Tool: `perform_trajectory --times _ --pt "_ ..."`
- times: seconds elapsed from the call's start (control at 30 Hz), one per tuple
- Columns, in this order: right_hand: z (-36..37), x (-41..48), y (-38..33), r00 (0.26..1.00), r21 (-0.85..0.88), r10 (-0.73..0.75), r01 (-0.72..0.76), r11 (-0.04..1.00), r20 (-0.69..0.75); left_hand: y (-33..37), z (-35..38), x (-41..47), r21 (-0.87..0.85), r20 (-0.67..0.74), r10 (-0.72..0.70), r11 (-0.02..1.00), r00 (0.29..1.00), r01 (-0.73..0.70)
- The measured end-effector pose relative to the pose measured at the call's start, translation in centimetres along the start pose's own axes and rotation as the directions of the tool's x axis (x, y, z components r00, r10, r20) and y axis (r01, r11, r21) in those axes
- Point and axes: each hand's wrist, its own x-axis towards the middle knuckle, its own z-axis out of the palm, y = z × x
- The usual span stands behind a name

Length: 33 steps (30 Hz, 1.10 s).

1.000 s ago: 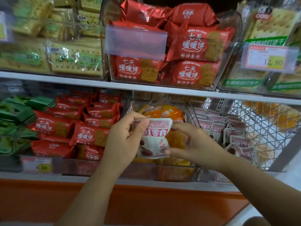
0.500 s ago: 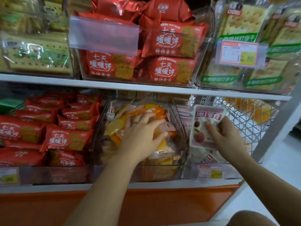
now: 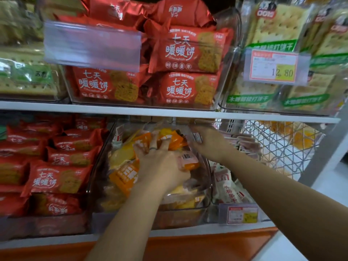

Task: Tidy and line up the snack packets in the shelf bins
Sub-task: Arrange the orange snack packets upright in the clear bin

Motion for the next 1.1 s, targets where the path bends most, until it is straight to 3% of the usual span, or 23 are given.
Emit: perform_trajectory --times 0.1,0.17,0.27,0.37,0.43,0.53,0.63,0.83,0.93,1.0,1.03,1.1 --pt "0.8 2.5 -0.3 0.998 -0.203 0.014 -0.003 0.979 0.053 -0.9 -0.1 -0.4 -0.004 -0.003 -0.016 1.000 1.000 0.016" --pt "0.8 3.1 -0.3 0.999 -0.251 0.029 -0.017 0.968 0.042 -1.3 -0.1 -0.6 -0.001 -0.021 -0.016 1.000 1.000 0.016" --pt "0.8 2.6 -0.4 0.999 -0.124 0.043 -0.044 0.991 -0.013 -1.6 0.0 -1.0 -0.015 -0.041 -0.035 0.999 0.999 0.034" --pt "0.2 1.2 -0.3 0.971 0.107 0.102 -0.080 0.991 -0.218 -1.9 -0.2 -1.3 -0.030 -0.051 -0.048 0.998 0.998 0.046" --pt "-0.5 -0.1 -0.1 0.947 0.152 0.103 -0.058 0.987 -0.306 -1.9 -0.3 -1.4 -0.032 -0.034 -0.048 0.998 0.998 0.046" --pt "0.0 -0.8 0.5 0.973 0.109 0.106 -0.085 0.990 -0.205 -1.8 -0.4 -1.6 -0.028 -0.024 -0.042 0.999 0.999 0.042" --pt "1.2 0.6 0.7 0.990 -0.043 0.082 -0.088 0.995 -0.116 -1.9 -0.4 -1.8 -0.020 -0.020 -0.032 0.999 0.999 0.031" --pt "1.6 3.2 0.1 0.993 -0.181 0.085 -0.100 0.978 -0.087 -2.4 -0.3 -1.9 -0.059 -0.077 0.001 0.998 0.997 -0.005" --pt "2.2 2.3 0.4 0.971 -0.016 0.111 -0.117 0.993 -0.213 -2.7 -0.6 -1.8 -0.270 -0.164 0.019 0.961 0.986 -0.063" --pt "2.5 1.2 0.5 0.928 0.219 0.203 -0.138 0.966 -0.311 -3.7 -1.1 -1.4 -0.517 -0.235 -0.096 0.855 0.967 -0.041" --pt "2.6 0.6 0.4 0.905 0.308 0.224 -0.110 0.945 -0.362 -4.6 -1.3 -1.0 -0.566 -0.289 -0.183 0.824 0.940 -0.013" --pt "2.3 -0.9 -0.1 0.860 0.405 0.230 -0.030 0.914 -0.456 -6.8 -1.6 -0.3 -0.459 -0.362 -0.306 0.881 0.880 0.117"
